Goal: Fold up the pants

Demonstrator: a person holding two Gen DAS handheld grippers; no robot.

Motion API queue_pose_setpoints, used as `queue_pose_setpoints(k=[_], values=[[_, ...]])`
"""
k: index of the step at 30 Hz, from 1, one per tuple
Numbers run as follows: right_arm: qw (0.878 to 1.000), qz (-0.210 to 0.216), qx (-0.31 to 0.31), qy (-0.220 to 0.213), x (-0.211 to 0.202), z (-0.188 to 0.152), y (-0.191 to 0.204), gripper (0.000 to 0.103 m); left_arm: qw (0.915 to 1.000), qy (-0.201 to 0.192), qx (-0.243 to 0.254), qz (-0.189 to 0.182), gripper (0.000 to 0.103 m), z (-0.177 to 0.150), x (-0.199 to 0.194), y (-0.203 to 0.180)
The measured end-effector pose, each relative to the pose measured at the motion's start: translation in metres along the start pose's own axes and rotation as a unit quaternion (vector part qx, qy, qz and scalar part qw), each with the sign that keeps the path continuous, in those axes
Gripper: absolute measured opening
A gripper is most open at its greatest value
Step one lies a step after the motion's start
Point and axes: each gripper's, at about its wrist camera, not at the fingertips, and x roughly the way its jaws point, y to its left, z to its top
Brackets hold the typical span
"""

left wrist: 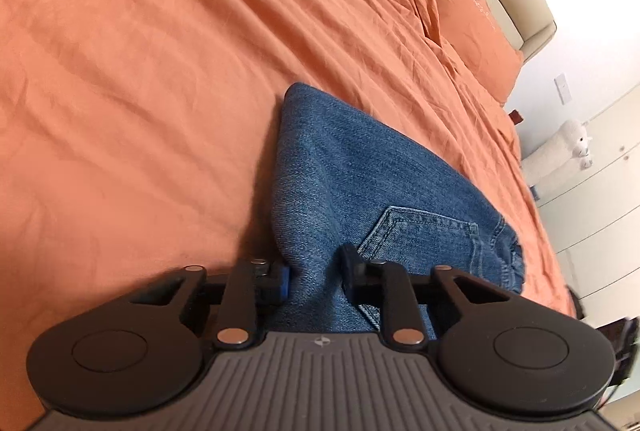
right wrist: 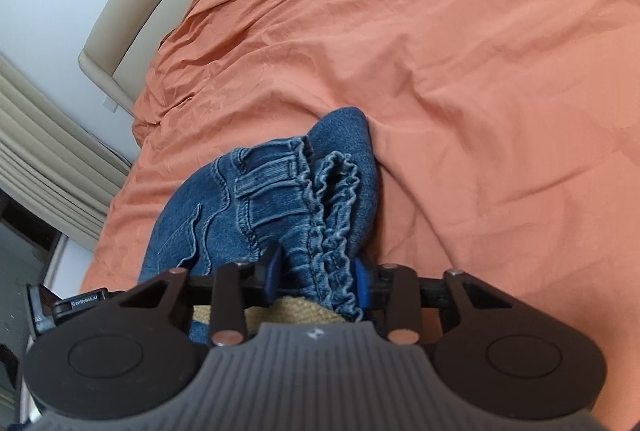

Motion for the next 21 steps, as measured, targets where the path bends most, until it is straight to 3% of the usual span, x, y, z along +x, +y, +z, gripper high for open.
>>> queue_pose_setpoints(k=[9,21], values=[[0.999,-0.012,-0.035,-0.026,-0.017,-0.004,0.021,0.023,0.9975,-0.037,0.044,0.040,0.012,-0.007,-0.012,-0.028],[0.997,0.018,-0.054,-0.057,-0.057,-0.013,0.043,0.018,0.9941,-0.076,0.075,0.016,0.010,-0.007,-0.047,-0.063]])
